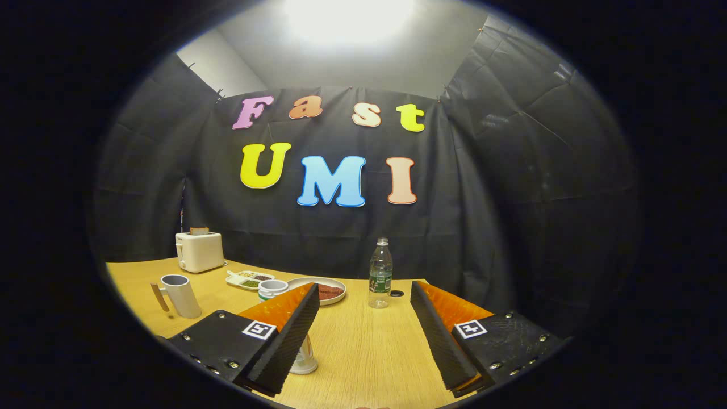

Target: Take the bottle from table, then pour the juice into the cup, finally place the bottle on the coaster

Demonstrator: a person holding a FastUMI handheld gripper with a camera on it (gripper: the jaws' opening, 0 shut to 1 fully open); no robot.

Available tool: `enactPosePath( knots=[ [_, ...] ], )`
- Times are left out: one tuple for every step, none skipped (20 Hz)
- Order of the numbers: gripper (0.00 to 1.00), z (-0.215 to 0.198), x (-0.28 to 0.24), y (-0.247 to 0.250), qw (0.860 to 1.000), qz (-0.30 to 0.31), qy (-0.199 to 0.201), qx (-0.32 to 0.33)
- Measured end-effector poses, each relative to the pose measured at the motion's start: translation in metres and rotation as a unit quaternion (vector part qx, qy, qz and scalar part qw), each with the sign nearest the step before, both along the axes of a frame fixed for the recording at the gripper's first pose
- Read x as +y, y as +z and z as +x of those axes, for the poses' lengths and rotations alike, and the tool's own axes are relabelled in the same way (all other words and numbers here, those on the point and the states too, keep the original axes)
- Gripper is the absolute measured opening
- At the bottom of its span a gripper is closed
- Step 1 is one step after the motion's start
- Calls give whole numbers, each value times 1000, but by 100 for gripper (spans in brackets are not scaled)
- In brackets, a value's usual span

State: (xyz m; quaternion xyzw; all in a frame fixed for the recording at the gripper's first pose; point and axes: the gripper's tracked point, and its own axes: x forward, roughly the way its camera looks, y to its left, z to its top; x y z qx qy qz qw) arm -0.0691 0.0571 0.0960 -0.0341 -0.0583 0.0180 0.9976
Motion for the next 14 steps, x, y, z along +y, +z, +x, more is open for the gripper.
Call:
enactPosePath(
  knots=[
    [98,-5,5,-4,1000,2,5,4],
    [98,-9,10,-8,1000,7,10,7],
    [98,-12,14,-14,1000,11,12,10],
    [98,-15,16,-18,1000,14,13,13],
    [98,-17,20,-23,1000,17,17,16],
    [98,-17,24,-29,999,20,19,22],
    [98,-18,27,-36,999,23,21,27],
    [98,-19,30,-42,999,27,22,32],
    [98,-19,33,-48,999,30,22,36],
    [98,-19,36,-54,998,32,22,41],
    [99,-18,39,-59,998,35,23,46],
    [99,-18,45,-64,998,38,29,50],
    [99,-17,51,-70,997,40,33,55],
    [99,-16,57,-75,997,42,37,59]
  ],
)
